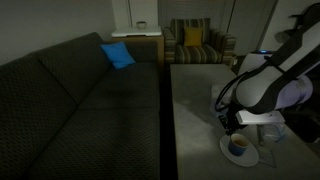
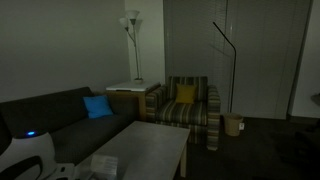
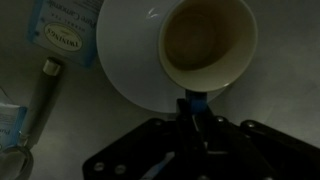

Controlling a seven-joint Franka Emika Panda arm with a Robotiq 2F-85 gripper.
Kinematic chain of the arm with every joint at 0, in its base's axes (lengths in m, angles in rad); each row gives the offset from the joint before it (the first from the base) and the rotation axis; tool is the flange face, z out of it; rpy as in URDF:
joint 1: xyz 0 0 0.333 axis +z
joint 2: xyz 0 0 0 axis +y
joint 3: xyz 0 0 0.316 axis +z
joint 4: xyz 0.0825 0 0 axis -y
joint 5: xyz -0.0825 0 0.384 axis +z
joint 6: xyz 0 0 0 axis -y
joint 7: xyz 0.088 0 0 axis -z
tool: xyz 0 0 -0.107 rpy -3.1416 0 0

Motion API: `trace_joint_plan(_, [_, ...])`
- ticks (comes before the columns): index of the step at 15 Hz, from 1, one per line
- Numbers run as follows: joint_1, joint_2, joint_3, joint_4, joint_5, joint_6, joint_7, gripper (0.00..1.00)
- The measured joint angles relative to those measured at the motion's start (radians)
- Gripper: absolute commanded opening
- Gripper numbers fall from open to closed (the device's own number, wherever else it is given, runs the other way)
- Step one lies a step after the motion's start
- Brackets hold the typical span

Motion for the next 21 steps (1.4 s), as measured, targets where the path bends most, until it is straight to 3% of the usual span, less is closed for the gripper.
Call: trace_joint_plan(21, [-0.014, 0.003, -0.003, 0.004, 0.003, 0.003, 0.000, 0.03])
